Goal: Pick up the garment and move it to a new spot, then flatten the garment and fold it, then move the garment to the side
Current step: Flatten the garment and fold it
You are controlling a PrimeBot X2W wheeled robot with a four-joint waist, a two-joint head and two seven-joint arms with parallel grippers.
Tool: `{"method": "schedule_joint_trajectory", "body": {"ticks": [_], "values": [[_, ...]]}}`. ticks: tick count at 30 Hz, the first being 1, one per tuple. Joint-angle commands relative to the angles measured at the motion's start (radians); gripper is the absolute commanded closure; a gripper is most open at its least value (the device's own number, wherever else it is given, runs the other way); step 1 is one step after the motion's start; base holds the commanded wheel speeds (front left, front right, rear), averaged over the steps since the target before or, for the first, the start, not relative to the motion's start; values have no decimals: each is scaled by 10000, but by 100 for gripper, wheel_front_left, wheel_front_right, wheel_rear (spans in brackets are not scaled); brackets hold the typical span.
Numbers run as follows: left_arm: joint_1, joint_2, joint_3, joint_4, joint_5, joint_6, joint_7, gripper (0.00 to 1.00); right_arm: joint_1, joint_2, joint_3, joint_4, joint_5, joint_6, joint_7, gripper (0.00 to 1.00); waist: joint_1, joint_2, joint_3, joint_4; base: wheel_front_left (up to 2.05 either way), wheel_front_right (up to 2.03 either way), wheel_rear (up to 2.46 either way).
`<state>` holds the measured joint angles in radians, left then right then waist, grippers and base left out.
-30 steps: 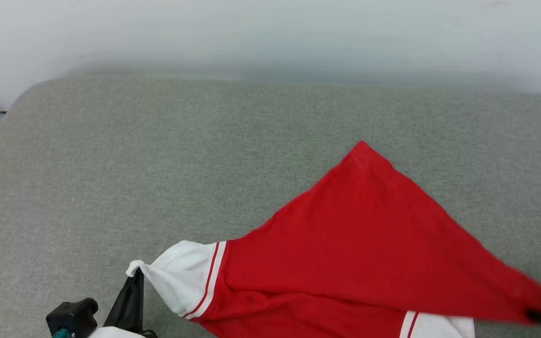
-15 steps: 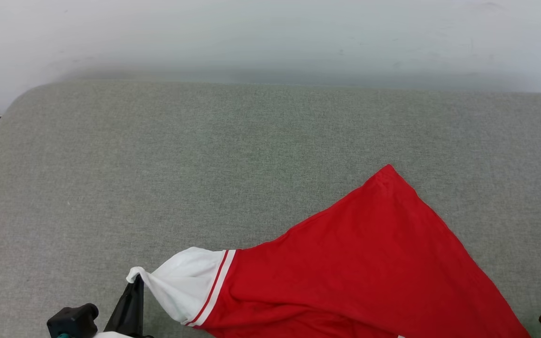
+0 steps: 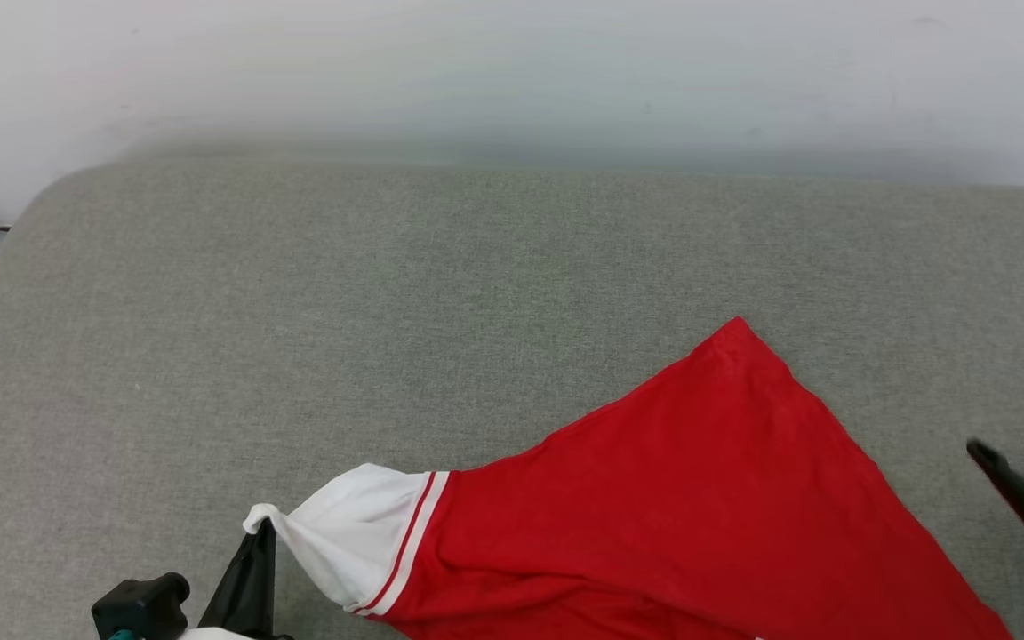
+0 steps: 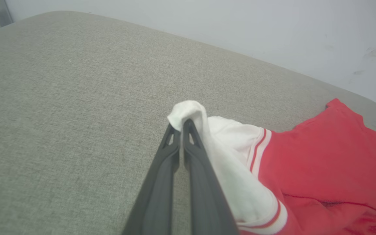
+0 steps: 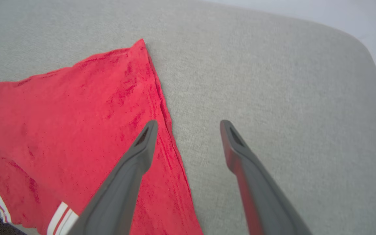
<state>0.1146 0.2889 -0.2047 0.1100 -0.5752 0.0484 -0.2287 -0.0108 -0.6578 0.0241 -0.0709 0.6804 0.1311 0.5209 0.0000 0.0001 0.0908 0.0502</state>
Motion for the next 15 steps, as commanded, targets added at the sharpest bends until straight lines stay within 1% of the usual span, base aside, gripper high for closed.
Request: {"method": "schedule_joint_trajectory", "body": {"ticks": [1,4,7,10,15], "values": [[-113,53,-24,-58,42,23,1,100,-356,108,-19,-257,-120,-8,101,0,0,-1,77,57,0,0,0],[-287,32,-101,-142,93,-14,18,100,-1268,153,229,-757,-317,-8,558,0,0,-1,299,181,0,0,0],[-492,-15,-194,-194,125,-53,-9,100,-2364,234,804,-928,-475,-8,1130,0,0,-1,570,325,0,0,0],[-755,-71,-311,-208,192,-131,-29,100,-3519,69,1619,-714,-597,-8,1742,0,0,-1,817,513,0,0,0],[-1125,-186,-447,-223,280,-194,-79,100,-5343,-171,3114,175,-550,-8,2846,0,0,-1,1226,828,0,0,0]]}}
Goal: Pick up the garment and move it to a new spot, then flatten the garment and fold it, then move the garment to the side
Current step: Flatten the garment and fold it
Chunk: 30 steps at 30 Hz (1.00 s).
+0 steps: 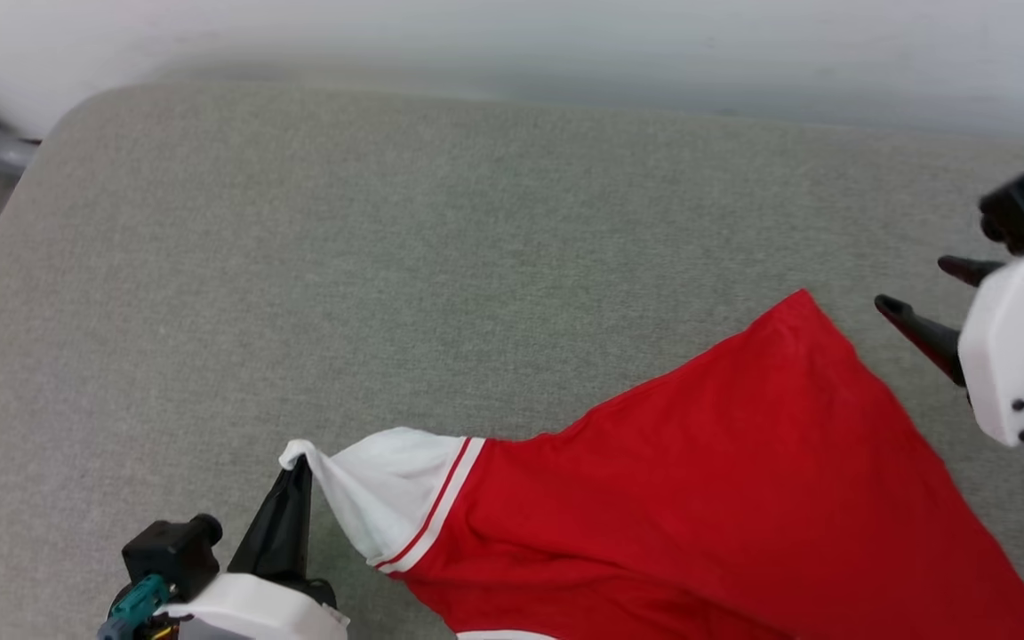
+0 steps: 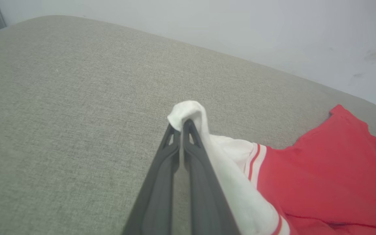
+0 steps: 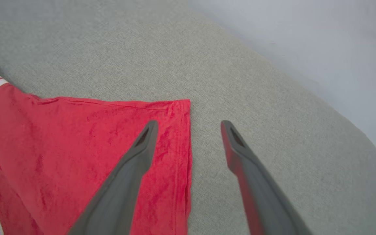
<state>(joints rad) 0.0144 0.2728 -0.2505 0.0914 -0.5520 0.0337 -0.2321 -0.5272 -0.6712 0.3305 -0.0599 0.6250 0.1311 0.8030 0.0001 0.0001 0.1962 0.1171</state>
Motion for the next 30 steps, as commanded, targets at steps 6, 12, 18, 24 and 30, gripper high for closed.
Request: {"method": "schedule_joint_trajectory", "body": {"ticks": [6,12,18,24,30], "values": [[-468,-170,-141,-40,139,-122,-118,100,-1578,-194,1341,1213,30,-9,1037,0,-1,-1,644,492,0,0,0],[-874,-347,-269,-76,272,-219,-197,100,-2775,-320,2546,2375,50,-9,1794,0,-1,-1,1283,816,0,0,0],[-1196,-462,-321,-96,387,-278,-261,100,-3553,-63,3531,3386,58,-9,1834,0,-1,-1,1783,988,0,0,0],[-1453,-498,-351,-78,467,-350,-279,100,-3685,-11,4652,4266,191,-8,1793,0,-1,-1,2138,1083,0,0,0],[-1587,-562,-388,-36,521,-365,-293,100,-3427,35,5440,4957,686,-8,1593,0,-1,-1,2335,1095,0,0,0]]}}
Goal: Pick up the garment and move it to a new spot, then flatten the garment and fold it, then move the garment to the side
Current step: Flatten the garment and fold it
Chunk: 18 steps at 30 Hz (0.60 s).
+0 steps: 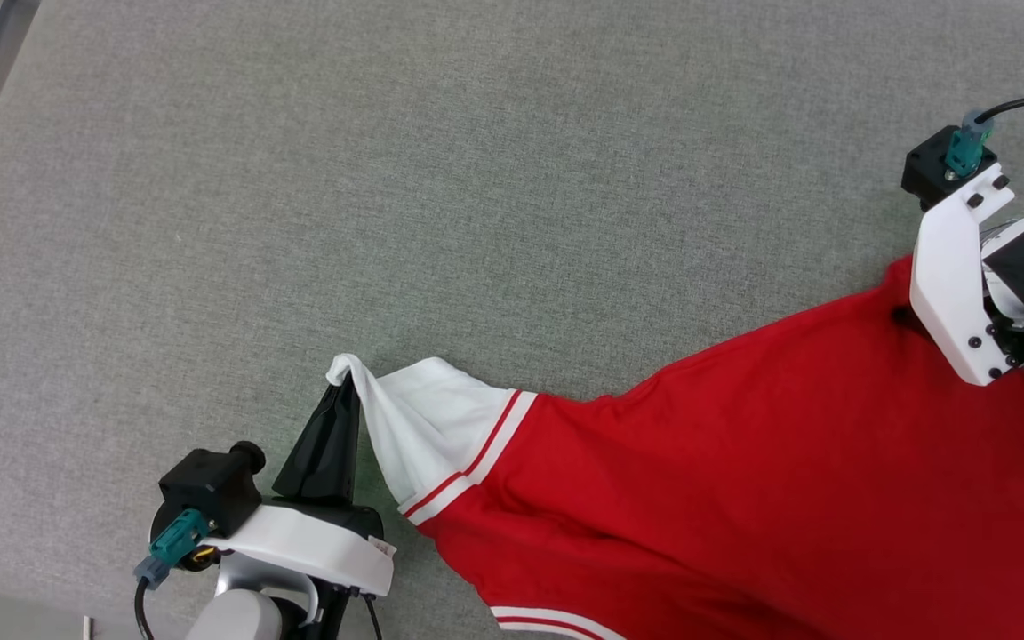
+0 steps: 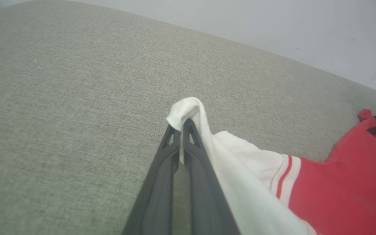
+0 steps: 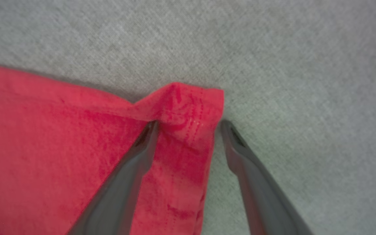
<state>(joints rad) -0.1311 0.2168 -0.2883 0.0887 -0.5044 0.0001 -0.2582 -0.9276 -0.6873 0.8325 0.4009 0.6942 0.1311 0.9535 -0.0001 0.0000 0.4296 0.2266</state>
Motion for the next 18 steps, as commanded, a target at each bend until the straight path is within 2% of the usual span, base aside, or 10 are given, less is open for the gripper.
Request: {"method": "schedule_joint_trajectory", "body": {"ticks": [1,2,3,10,18], "values": [[-141,-8,-6,4,51,-31,-34,100,577,202,496,426,41,-8,-15,30,1,0,10,-9,0,0,0],[-149,-12,1,29,52,-32,-38,100,539,208,553,483,74,-8,-163,98,1,0,5,-23,0,0,0],[-147,-11,13,54,50,-29,-42,100,467,207,622,538,90,-9,-265,100,1,0,-23,-47,0,0,0],[129,113,102,248,-38,-16,-51,100,-196,338,610,558,532,-11,-1861,100,1,0,-729,-350,0,0,0],[516,502,156,25,56,129,174,100,35,118,1160,-43,1024,-11,-3804,100,1,0,-1923,-867,0,0,0]]}}
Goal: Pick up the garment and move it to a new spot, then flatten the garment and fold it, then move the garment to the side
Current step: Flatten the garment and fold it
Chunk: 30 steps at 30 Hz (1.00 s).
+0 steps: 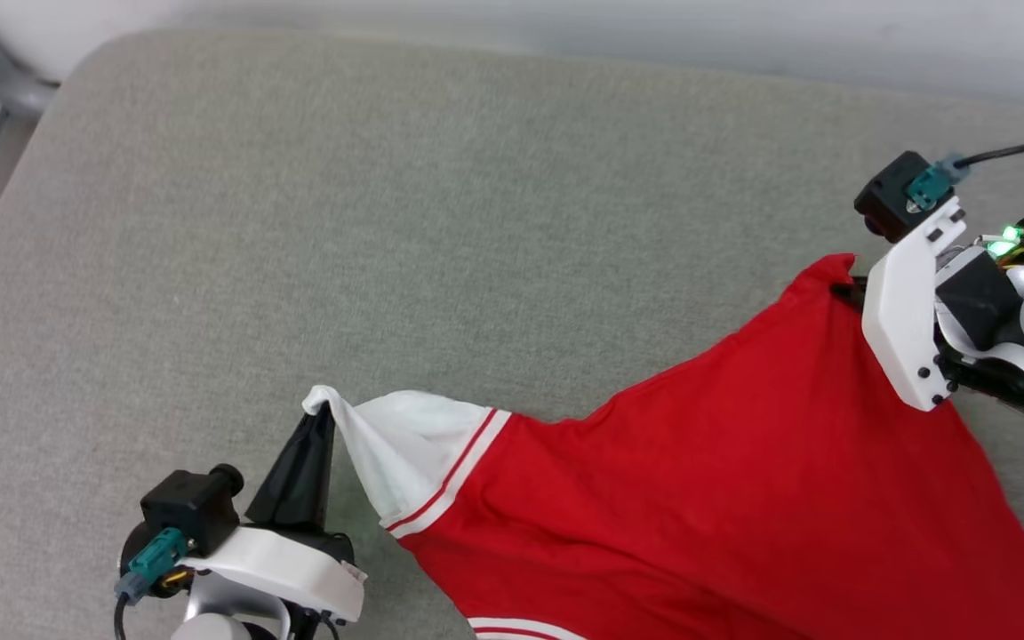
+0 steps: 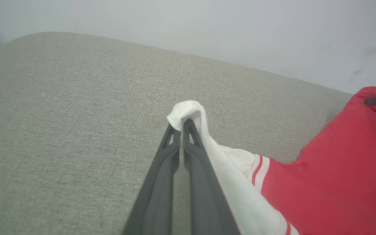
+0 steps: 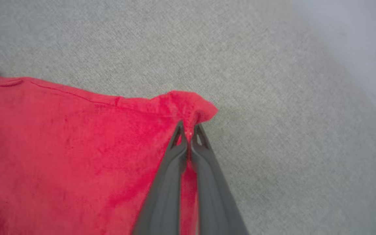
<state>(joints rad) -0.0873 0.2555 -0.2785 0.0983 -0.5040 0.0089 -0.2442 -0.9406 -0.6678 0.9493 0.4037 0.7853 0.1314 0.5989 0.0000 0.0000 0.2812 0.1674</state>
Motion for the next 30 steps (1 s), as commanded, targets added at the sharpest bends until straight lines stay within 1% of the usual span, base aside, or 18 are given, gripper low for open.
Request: {"method": "schedule_joint_trajectory", "body": {"ticks": [1,7,10,15,20,23,30], "values": [[112,169,67,-149,73,62,93,100,211,-113,-51,-114,171,-15,-470,100,0,0,-575,-322,0,0,0],[243,604,177,-847,130,182,457,100,625,-348,-375,-447,458,-15,-1582,100,0,0,-1366,-629,0,0,0],[166,812,289,-1297,157,277,625,100,859,-454,-822,-599,581,-15,-2180,100,0,0,-1707,-745,0,0,0],[-430,1204,512,-1980,227,302,937,100,1162,-592,-1807,-903,570,-15,-2903,100,0,0,-2013,-939,0,0,0],[-1636,1508,662,-2529,318,185,1263,100,1290,-595,-2944,-1314,342,-15,-3319,100,0,0,-2055,-1130,0,0,0],[-2620,1667,719,-2797,366,48,1492,100,1208,-469,-3670,-1636,129,-15,-3454,100,0,0,-1967,-1262,0,0,0],[-5158,1805,681,-2976,299,-298,2161,100,869,-70,-5278,-2521,-481,-15,-3308,100,0,0,-1572,-1493,0,0,0]]}}
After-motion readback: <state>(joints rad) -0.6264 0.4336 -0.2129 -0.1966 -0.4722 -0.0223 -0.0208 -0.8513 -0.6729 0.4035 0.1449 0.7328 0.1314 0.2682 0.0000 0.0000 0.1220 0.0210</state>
